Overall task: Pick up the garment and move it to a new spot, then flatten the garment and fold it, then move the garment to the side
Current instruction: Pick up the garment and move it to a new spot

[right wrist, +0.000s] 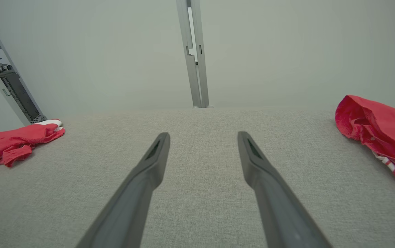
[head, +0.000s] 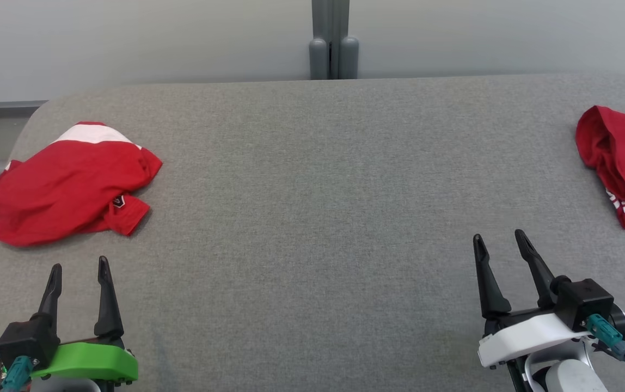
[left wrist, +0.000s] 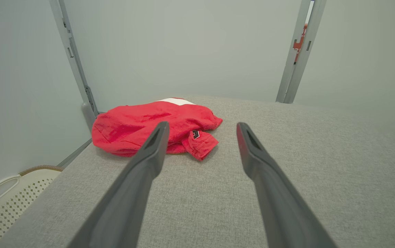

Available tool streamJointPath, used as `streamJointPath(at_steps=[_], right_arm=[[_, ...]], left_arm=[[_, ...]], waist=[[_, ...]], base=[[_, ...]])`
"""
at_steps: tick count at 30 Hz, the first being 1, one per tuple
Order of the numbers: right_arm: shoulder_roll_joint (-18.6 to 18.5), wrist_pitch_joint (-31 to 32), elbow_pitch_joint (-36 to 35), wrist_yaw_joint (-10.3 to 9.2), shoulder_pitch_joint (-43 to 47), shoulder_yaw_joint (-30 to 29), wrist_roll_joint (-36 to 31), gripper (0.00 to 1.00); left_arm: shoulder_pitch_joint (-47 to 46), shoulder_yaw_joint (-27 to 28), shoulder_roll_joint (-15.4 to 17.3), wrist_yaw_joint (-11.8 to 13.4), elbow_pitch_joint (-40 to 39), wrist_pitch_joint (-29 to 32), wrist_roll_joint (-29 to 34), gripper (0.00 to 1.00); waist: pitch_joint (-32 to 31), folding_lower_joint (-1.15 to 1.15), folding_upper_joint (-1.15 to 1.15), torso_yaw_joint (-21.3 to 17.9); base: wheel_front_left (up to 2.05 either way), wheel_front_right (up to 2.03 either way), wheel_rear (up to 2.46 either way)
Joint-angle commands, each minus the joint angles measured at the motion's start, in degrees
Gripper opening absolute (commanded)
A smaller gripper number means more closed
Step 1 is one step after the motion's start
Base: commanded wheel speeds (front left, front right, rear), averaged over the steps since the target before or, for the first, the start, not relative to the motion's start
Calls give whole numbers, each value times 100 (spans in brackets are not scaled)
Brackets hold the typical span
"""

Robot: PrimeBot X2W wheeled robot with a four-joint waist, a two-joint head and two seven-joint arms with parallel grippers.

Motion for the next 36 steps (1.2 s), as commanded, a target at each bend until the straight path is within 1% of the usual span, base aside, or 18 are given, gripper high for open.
streamJointPath(at_steps=[1, 21, 31, 36], right_arm=[[-5, -17, 14, -9, -8, 14, -28, 100], [-50, -17, 213, -9, -131, 154, 15, 100], [-55, -17, 254, -9, -126, 164, 29, 100], [-55, -17, 281, -9, -162, 189, 27, 100]], left_arm=[[-75, 11, 14, -23, -2, -18, 27, 100], [56, 203, -29, 33, 9, -18, 4, 100], [107, 245, -42, 33, 8, -18, 13, 100], [89, 268, -44, 22, 10, -18, 18, 100]], waist=[[29, 0, 0, 190], [17, 0, 0, 1468], [-8, 0, 0, 1931], [12, 0, 0, 2062]], base=[[0, 0, 0], [0, 0, 0], [0, 0, 0], [0, 0, 0]])
